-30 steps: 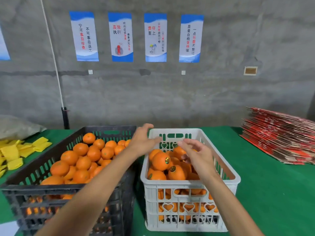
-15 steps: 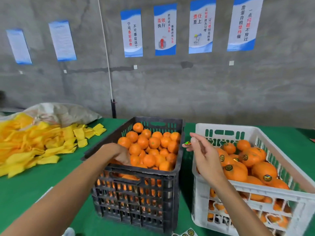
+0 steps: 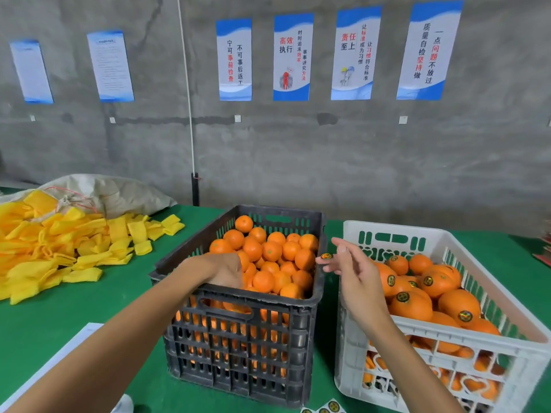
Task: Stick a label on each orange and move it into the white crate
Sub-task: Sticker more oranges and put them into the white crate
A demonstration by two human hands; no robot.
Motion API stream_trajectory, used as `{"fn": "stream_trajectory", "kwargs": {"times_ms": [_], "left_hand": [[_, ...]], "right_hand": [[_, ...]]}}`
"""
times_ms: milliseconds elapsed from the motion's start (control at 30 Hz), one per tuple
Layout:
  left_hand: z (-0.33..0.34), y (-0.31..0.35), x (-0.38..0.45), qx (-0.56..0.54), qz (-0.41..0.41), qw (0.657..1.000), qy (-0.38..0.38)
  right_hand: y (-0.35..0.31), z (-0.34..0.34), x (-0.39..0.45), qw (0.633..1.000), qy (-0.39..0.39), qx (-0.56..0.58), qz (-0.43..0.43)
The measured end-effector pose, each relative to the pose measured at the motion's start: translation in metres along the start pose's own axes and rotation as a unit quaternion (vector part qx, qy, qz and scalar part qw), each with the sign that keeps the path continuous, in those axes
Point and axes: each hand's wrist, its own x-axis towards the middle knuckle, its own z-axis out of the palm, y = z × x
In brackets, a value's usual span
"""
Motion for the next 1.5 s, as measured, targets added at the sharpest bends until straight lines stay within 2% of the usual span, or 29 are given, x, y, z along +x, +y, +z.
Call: {"fn": "stream_trajectory", "kwargs": {"times_ms": [67, 167, 267, 333, 400, 500, 600, 700, 900, 1067, 1133, 1300, 1400, 1500], "left_hand": [[0.001, 0.002, -0.003, -0.080, 0.074, 0.986, 0.125], [-0.002, 0.024, -0.016, -0.165, 0.205, 0.928, 0.266], [0.001, 0.055, -0.034, -0.235, 0.325, 0.857, 0.324], [0.005, 0.073, -0.045, -0.245, 0.371, 0.823, 0.354], [0.008, 0.085, -0.055, -0.233, 0.392, 0.799, 0.391], [0.010, 0.097, -0.066, -0.187, 0.407, 0.781, 0.434], [0.015, 0.105, -0.069, -0.220, 0.410, 0.771, 0.435], [0.020, 0.115, -0.070, -0.287, 0.409, 0.766, 0.405], [0.031, 0.132, -0.068, -0.370, 0.377, 0.757, 0.383], [0.040, 0.141, -0.067, -0.448, 0.354, 0.738, 0.360], [0.041, 0.144, -0.067, -0.447, 0.352, 0.740, 0.358], [0.042, 0.138, -0.060, -0.454, 0.320, 0.741, 0.378], [0.048, 0.135, -0.056, -0.447, 0.318, 0.752, 0.366], [0.052, 0.139, -0.060, -0.417, 0.329, 0.770, 0.353]], "right_hand": [[-0.009, 0.002, -0.002, 1.000, -0.027, 0.003, -0.003], [-0.026, 0.008, -0.003, 0.998, -0.060, -0.003, -0.023], [-0.043, 0.014, -0.004, 0.995, -0.078, -0.001, -0.056], [-0.049, 0.014, -0.004, 0.994, -0.084, -0.011, -0.074], [-0.050, 0.011, -0.004, 0.993, -0.080, -0.028, -0.083], [-0.046, 0.001, -0.007, 0.991, -0.061, -0.078, -0.092], [-0.043, -0.009, -0.009, 0.985, -0.043, -0.144, -0.086], [-0.044, -0.019, -0.011, 0.994, -0.041, -0.086, -0.046], [-0.048, -0.036, -0.019, 0.994, -0.038, -0.097, -0.036], [-0.045, -0.040, -0.019, 0.988, -0.090, -0.126, 0.019], [-0.042, -0.037, -0.024, 0.993, -0.089, -0.076, 0.035], [-0.044, -0.041, -0.025, 0.997, -0.022, -0.065, -0.027], [-0.049, -0.041, -0.022, 0.998, -0.039, -0.031, -0.043], [-0.051, -0.038, -0.019, 0.996, -0.067, -0.053, -0.037]]}}
